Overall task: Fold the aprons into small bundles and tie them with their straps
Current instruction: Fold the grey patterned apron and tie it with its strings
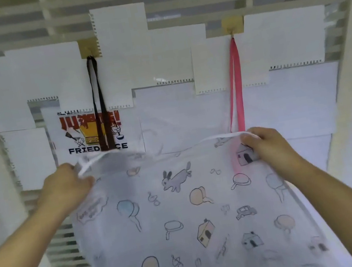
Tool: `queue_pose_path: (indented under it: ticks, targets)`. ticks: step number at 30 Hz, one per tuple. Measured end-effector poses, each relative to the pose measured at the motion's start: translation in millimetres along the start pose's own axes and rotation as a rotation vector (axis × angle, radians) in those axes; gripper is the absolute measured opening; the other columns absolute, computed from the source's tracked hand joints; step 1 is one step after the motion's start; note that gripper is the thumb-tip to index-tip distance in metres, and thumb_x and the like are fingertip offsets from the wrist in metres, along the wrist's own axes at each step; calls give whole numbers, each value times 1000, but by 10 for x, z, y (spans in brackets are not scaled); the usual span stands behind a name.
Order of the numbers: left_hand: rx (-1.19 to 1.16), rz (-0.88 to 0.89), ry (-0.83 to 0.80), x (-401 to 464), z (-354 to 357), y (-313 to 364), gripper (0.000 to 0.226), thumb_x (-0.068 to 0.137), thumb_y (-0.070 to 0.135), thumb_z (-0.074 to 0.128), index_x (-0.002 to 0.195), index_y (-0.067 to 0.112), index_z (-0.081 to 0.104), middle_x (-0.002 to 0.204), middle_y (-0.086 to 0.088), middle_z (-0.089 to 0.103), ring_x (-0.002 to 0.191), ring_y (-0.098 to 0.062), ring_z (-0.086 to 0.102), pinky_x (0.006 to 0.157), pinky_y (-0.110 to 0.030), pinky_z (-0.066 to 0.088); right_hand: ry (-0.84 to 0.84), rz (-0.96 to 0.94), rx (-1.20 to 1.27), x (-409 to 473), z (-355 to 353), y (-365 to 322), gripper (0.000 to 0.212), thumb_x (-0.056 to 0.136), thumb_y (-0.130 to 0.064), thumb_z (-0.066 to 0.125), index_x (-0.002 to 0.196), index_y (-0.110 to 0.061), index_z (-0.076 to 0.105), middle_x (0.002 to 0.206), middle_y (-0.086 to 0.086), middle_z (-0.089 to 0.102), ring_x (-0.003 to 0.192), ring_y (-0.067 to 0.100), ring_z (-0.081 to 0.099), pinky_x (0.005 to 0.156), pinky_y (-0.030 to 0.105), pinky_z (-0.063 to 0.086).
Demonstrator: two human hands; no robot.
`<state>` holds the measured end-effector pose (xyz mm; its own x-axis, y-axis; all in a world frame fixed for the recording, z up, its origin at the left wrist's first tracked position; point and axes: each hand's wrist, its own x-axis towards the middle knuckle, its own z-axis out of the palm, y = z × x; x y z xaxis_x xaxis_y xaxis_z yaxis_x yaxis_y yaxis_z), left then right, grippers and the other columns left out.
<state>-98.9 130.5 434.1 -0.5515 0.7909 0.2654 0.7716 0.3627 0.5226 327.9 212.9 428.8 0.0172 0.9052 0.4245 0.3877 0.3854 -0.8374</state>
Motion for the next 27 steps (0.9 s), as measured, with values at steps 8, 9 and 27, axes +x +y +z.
queue_pose_path:
  ticks: [8,9,27]
  targets:
    - [-325,770,-486,-753,437,999,55,91,36,77,139,36,51,130,19,60,115,2,58,101,-27,47,-341,-277,-359,-365,673,-772,18,96,-29,65,79,-24,66,72,-6,69,65,8,65,60,28,52]
    - [-433,773,-558,-817,450,1093,34,93,28,73,124,31,61,111,17,69,96,3,64,89,-29,51,-325,-302,-364,-414,738,-800,18,96,-29,65,78,-24,65,72,-5,68,67,9,65,61,30,53]
    - [-670,512,-373,-437,332,707,29,106,21,56,91,14,80,64,-2,71,45,-7,58,45,-16,43,-451,235,-624,-974,-226,973,27,80,-25,70,56,-21,57,59,-7,58,56,9,53,59,24,39]
